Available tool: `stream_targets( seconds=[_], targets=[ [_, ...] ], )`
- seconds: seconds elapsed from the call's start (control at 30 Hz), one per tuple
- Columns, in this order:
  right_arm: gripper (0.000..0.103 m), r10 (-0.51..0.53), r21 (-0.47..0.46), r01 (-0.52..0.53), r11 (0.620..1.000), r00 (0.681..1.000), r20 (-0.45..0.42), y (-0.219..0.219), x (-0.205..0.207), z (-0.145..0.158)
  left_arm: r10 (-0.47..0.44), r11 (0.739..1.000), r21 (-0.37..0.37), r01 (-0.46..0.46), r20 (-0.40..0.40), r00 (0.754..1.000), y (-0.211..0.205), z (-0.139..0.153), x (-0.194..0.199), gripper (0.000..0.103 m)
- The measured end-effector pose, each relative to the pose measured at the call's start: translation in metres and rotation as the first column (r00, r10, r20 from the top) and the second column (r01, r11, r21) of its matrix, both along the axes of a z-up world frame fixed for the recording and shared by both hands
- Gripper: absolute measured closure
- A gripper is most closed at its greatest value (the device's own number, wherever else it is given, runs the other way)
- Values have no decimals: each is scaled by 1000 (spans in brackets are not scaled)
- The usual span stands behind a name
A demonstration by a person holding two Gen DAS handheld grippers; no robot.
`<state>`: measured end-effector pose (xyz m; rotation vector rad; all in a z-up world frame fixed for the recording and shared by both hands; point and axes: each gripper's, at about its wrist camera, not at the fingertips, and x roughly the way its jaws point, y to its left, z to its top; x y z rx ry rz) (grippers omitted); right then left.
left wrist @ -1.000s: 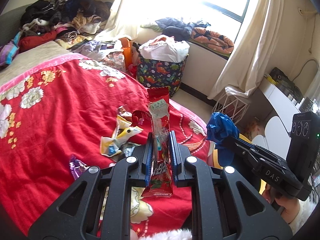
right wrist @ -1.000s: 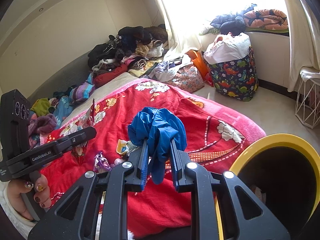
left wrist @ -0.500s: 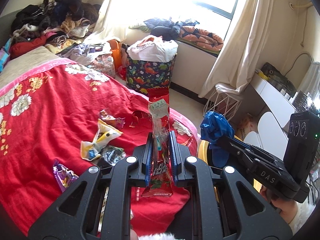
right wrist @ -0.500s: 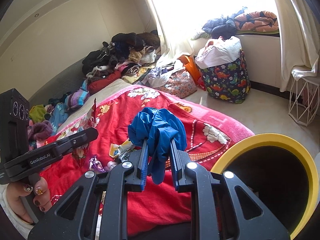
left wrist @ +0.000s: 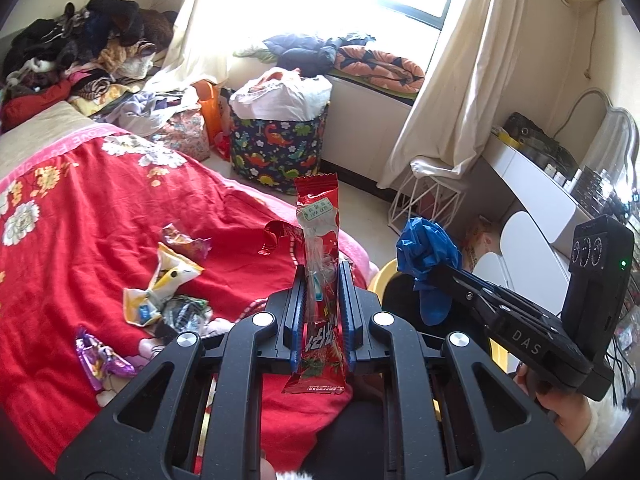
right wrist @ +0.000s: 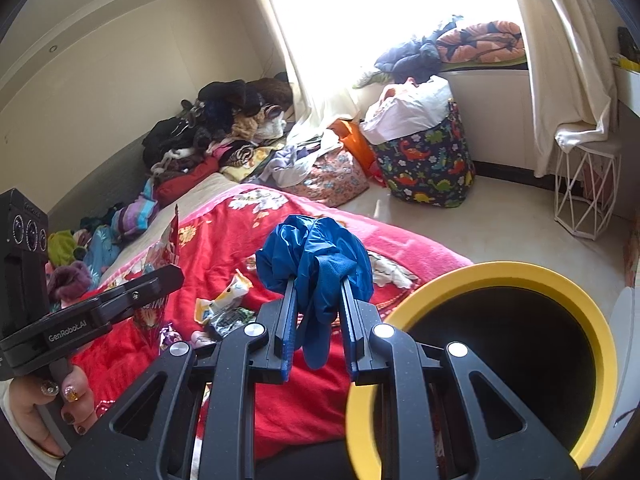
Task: Collect trash
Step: 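Carry the blue glove and red candy wrapper in both tools over the bin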
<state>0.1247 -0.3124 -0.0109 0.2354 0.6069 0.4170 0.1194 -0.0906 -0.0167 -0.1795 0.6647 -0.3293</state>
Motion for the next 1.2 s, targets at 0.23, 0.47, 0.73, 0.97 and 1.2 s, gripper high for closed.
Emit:
stream_targets(
  seconds=[0.23, 0.47, 0.73, 0.97, 1.2],
  targets=[
    [84, -50, 9, 50, 999, 999, -1, -19, -2, -2, -37, 999, 2, 37, -1, 999, -17, 0, -1, 93],
    [84, -98, 14, 98, 995, 995, -9, -36, -7, -6, -79, 997, 5, 79, -4, 997, -35, -2, -3, 93],
    [84, -150, 21, 150, 988, 988, -24, -55, -10, -11, -122, 993, 9, 122, -5, 993, -57, -2, -5, 93],
    [84, -198, 27, 199, 980, 980, -38, -74, -15, -17, -155, 988, 17, 155, -12, 988, -72, -5, -6, 93],
    [84, -246, 26, 248, 968, 967, -67, -91, -15, -24, -189, 981, 27, 190, -26, 982, -87, -12, -5, 93]
  ],
)
